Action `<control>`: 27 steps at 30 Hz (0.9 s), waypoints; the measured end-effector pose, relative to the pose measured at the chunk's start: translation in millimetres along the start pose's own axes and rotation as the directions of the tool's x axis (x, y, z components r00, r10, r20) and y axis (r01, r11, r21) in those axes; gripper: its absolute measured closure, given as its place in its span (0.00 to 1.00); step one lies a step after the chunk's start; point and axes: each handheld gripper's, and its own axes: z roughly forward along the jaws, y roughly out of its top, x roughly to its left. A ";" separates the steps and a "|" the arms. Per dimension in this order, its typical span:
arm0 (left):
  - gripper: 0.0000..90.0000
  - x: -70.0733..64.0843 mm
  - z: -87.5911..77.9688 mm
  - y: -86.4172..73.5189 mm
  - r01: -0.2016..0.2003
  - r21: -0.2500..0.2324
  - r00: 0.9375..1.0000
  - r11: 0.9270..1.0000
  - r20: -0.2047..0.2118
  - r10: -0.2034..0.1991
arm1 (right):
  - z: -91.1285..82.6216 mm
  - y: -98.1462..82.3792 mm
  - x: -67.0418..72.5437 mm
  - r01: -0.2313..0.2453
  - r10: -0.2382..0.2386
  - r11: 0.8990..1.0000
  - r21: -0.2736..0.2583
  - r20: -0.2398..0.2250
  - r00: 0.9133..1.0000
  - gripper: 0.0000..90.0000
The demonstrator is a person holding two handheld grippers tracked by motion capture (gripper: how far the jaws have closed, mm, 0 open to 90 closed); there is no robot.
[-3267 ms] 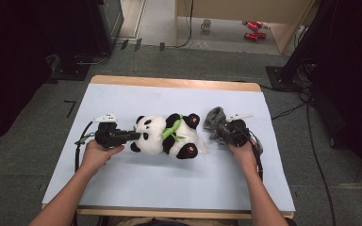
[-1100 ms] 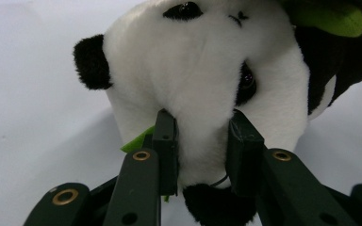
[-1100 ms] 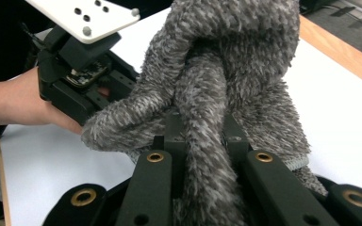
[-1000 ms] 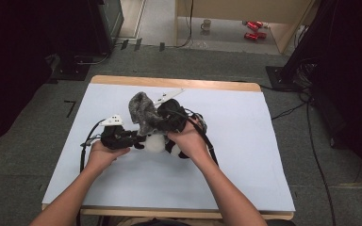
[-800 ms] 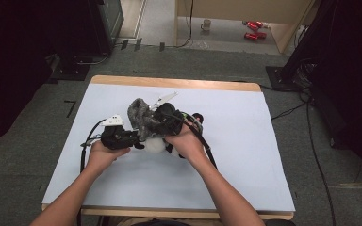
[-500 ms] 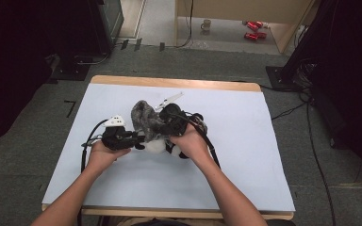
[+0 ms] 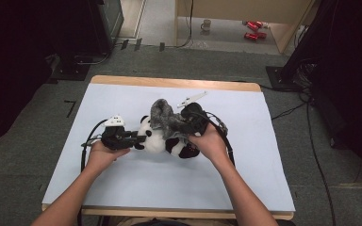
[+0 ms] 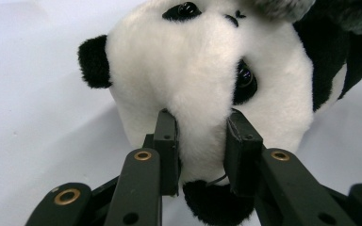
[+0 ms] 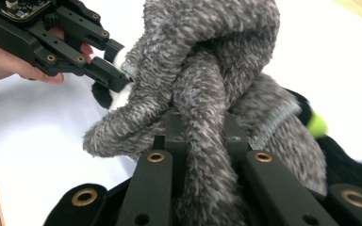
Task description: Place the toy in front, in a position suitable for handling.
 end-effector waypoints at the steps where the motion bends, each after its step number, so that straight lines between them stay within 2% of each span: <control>1: 0.78 -0.1 0.0 -0.1 0.001 0.000 1.000 1.000 0.000 -0.001 | -2.4 -2.2 -1.6 -0.005 0.005 1.000 -0.005 0.001 1.000 0.88; 9: 0.78 0.1 -0.4 -1.0 -0.004 0.004 1.000 1.000 0.003 0.004 | -18.7 -22.6 -14.7 -0.036 0.037 0.999 -0.041 0.026 0.999 0.88; 14: 0.78 0.5 0.0 -1.3 0.006 0.000 1.000 1.000 0.005 -0.006 | -28.8 -42.8 -30.0 -0.071 0.072 0.997 -0.016 0.070 0.995 0.88; 17: 0.78 0.2 0.0 -1.1 0.004 0.001 1.000 1.000 0.002 -0.004 | -31.7 -54.1 -36.7 -0.099 0.100 0.995 -0.029 0.053 0.994 0.88; 27: 0.78 -0.3 -1.1 -0.3 0.016 -0.003 1.000 1.000 0.004 -0.016 | -40.8 -78.8 -48.5 -0.101 0.100 0.995 0.009 0.083 0.992 0.88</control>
